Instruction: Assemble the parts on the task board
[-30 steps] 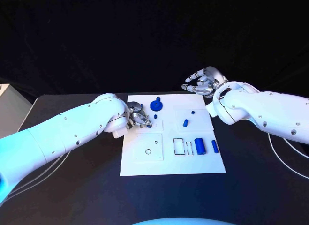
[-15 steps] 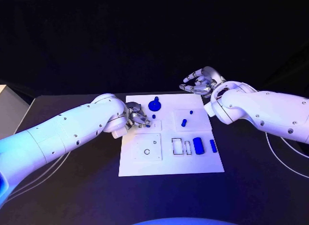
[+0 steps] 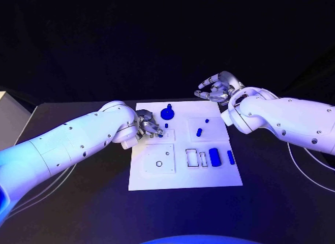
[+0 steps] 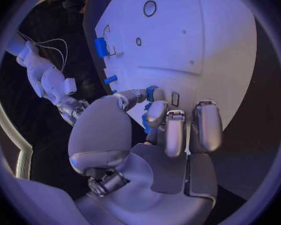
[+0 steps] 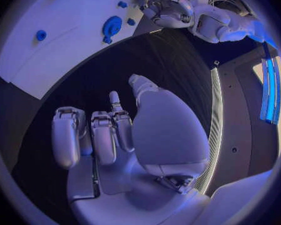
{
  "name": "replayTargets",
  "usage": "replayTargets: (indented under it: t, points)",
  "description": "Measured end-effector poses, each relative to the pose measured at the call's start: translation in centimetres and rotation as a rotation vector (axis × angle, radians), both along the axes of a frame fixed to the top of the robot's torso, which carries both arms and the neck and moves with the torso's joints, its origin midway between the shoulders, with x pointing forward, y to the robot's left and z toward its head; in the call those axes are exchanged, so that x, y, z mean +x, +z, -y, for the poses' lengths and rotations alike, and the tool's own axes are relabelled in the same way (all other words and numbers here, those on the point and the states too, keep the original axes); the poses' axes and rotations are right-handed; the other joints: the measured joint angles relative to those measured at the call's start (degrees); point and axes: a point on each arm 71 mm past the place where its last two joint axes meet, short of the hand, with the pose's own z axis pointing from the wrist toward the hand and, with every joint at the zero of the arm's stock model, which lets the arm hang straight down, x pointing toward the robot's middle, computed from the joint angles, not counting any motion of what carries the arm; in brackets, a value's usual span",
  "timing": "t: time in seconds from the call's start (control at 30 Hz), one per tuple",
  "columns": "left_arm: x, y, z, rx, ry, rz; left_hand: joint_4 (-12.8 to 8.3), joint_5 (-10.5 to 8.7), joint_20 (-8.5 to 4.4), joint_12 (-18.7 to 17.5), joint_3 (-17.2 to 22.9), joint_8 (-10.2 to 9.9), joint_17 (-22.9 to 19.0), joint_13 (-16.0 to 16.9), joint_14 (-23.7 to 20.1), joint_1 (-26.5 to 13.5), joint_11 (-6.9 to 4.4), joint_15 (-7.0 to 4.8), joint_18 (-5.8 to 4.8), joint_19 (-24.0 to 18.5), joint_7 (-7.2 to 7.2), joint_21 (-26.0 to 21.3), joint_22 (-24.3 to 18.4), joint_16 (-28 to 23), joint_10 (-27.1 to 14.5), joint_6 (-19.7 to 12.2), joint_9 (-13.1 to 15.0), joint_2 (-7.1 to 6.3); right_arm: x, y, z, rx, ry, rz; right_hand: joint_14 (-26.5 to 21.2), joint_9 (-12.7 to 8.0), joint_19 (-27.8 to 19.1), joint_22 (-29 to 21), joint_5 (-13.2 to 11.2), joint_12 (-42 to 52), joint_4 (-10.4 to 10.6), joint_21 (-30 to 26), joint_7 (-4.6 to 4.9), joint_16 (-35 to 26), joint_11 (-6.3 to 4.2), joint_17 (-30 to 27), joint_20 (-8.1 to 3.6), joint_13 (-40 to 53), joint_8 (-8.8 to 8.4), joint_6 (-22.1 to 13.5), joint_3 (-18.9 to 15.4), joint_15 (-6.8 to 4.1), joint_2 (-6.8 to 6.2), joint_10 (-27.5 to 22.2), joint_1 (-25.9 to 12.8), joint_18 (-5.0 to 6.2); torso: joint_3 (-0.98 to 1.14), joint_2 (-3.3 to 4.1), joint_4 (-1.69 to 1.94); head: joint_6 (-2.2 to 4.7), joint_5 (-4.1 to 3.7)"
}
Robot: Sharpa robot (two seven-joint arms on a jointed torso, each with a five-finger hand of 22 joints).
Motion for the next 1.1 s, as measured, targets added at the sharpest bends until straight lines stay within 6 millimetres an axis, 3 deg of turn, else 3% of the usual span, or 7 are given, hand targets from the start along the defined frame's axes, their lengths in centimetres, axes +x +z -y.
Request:
replayTargets:
  t: [0.73,1.1]
  points:
    - [0.11,0.02,0.09,0.015,-0.004,0.014,-2.1,-0.96,-0.21,0.0,-2.1,-1.7,0.0,0.2,0.2,-0.4,-0.02,-0.21,0.00,0.2,-0.70,-0.2,0.0,0.0,0.0,0.8,0.1,-0.38,-0.03,-0.07,0.04,-0.001,0.001,-0.002,0.0,0.0,0.0,0.0,0.0,0.0,0.0,0.0,0.00,0.0,0.00,0.0,0.00,0.0,0.00,0.0,0.0,0.00,0.00,0.0,0.0,0.00,0.02,-0.07,0.00,-0.17,-0.03]
    - [0.13,-0.06,-0.03,0.026,-0.004,0.021,1.3,-2.21,-0.20,0.0,-8.8,-2.5,0.0,0.4,0.2,-0.7,-0.23,-0.20,0.00,0.2,-0.98,-0.2,0.0,0.0,-0.2,1.9,0.5,-0.74,-0.05,-0.09,0.11,-0.001,0.000,-0.002,0.0,0.0,0.0,0.0,0.0,0.0,-0.2,-0.3,0.00,0.0,0.00,0.0,0.00,0.0,0.00,0.0,0.2,0.00,0.00,0.0,0.0,0.00,0.01,-0.10,0.00,-0.21,0.23]
